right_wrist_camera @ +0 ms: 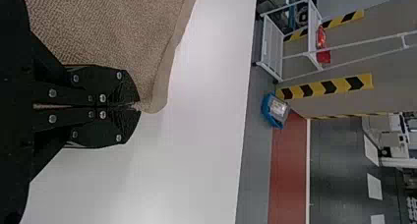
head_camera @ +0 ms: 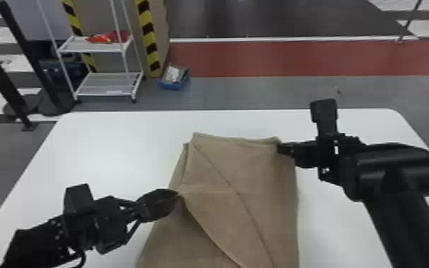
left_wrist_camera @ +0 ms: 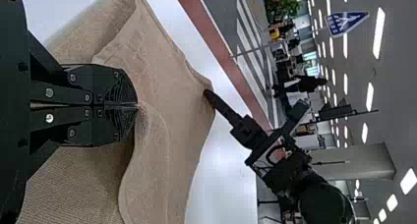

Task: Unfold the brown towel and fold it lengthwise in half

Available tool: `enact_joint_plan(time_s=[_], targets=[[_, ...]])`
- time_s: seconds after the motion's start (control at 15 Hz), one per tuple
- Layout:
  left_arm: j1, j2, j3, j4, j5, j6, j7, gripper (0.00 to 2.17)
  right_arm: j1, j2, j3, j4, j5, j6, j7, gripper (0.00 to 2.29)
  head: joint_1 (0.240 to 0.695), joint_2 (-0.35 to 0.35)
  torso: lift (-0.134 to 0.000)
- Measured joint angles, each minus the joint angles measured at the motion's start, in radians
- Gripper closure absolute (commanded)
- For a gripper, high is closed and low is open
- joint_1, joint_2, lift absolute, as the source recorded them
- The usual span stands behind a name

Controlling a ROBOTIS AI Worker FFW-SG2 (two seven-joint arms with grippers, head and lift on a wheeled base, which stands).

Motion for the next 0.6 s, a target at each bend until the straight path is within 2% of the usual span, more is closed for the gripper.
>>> enact_joint_plan(time_s=[0.2,0.4,0.6], targets=[[-0.062,-0.015,0.016,0.014,-0.002,0.045,0.043,1.84,0.072,-0.031,-0.127,-0.121,-0.006,0.055,0.006,1.43,0.695,-0.041,-0.12],[-0.158,-0.029,0.064,0.054,0.0,0.084,0.115,1.84,0.21,-0.091,-0.295,-0.296,-0.027,0.147,0.006,1.42,0.695,-0.098,-0.12],[-0.208,-0.032,0.107,0.068,0.014,0.119,0.148,1.84,0.388,-0.108,-0.487,-0.477,-0.051,0.2,0.021,1.4,0.695,-0.163,-0.119]])
